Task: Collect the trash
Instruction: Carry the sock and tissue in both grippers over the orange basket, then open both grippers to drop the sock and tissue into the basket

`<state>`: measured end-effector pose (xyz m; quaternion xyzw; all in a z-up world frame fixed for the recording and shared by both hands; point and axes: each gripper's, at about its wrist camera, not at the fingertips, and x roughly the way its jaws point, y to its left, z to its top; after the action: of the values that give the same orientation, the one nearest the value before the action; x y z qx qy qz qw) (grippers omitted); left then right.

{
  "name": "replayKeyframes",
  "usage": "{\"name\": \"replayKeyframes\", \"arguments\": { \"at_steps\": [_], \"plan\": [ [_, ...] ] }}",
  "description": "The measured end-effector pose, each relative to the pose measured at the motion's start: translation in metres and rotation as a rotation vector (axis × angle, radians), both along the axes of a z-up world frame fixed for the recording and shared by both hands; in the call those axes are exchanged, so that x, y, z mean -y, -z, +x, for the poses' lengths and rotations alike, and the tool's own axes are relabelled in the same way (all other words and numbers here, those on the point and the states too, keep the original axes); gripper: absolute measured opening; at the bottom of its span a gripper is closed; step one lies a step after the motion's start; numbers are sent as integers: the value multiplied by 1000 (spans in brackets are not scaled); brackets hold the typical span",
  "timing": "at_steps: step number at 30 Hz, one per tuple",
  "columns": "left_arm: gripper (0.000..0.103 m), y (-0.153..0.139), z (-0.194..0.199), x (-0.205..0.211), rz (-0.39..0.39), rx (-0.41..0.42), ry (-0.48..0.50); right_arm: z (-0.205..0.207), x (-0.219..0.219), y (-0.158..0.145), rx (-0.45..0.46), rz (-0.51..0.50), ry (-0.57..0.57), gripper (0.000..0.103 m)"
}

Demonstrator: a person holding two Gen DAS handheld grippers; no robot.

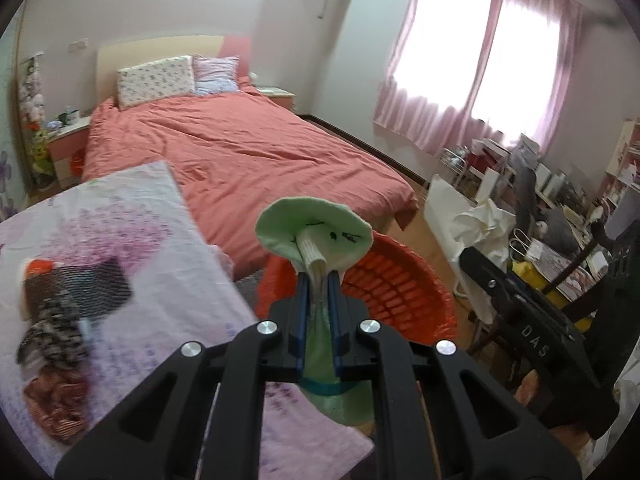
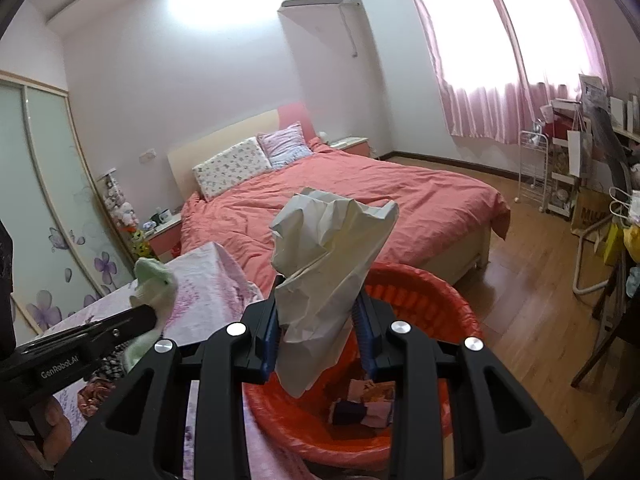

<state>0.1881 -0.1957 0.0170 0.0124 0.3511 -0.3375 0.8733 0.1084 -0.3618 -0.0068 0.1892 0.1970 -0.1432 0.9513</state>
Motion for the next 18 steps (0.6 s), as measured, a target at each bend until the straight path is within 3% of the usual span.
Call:
{"name": "replayKeyframes", "arguments": {
  "at_steps": [7,9,11,15,18],
  "plan": [
    [13,24,16,45,16,-50,46,7,22,17,-37,30,23,33],
    [22,32,20,53,32,-63,40,9,26,20,-48,42,17,35],
    [40,41,24,59,51,-78,27,12,27,24,-62,53,13,37],
    [46,59,34,57,82,-114,1,13,30,31,-87,70,17,53],
    [50,64,36,48,101,-112,-22,11,28,33,-95,72,18,55]
  ]
}}
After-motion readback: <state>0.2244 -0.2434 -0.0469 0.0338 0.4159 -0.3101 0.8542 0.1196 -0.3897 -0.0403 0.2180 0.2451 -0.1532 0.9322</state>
